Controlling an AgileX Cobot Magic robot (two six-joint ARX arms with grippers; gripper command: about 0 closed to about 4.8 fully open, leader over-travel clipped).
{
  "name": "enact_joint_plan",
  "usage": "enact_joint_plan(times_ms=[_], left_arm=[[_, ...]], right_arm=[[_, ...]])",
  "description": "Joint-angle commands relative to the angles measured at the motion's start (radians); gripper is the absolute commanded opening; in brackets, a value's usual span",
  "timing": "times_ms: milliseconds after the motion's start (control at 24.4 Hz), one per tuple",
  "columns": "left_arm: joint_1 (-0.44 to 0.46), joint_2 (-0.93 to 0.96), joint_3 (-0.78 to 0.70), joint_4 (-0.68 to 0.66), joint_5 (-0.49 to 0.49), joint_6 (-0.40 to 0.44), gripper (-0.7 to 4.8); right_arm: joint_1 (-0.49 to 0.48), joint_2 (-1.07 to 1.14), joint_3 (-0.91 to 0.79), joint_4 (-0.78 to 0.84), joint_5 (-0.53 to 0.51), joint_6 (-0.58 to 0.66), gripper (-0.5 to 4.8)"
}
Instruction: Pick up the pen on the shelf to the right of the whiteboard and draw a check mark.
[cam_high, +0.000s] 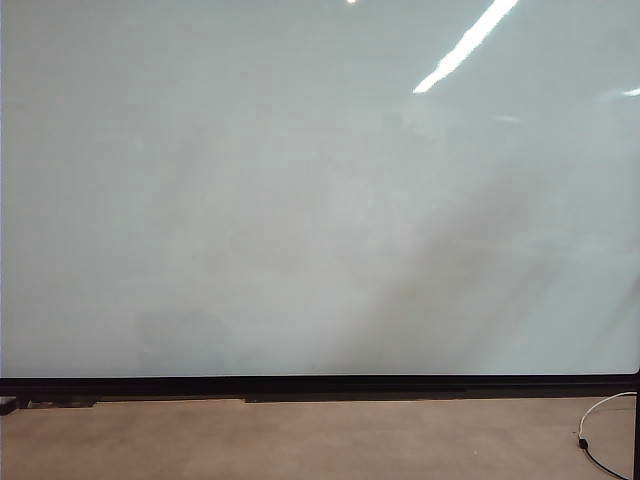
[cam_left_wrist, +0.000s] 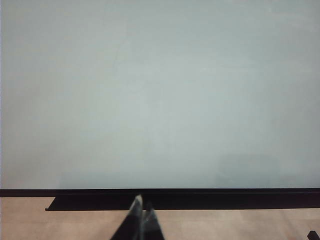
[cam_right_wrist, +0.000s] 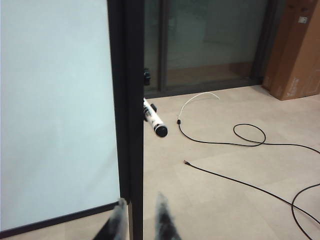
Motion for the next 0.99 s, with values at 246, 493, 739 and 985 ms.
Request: enact_joint_plan(times_ms=[246,493,739,985], left_arm=[[0.000,0.000,0.003,0.013,0.001,0.004,-0.04],[0.000,0.000,0.003,0.013,0.001,0.004,-0.04],[0.000,0.000,0.003,0.013,0.000,0.004,-0.05],[0.000,0.000,0.003,0.013,0.000,0.004,-0.05]], right_arm=[[-0.105,0.189,0.023,0.225,-0.158,-0.005,0.95],[-0.180,0.255,0.024,0.284,-0.240,-0.045,0.99],[-0.248,0.335,0.024,0.386,-0.325,-0.037,1.31],[-0.270,0.474,0.024,0.561,-0.353,-0.037,2.00]])
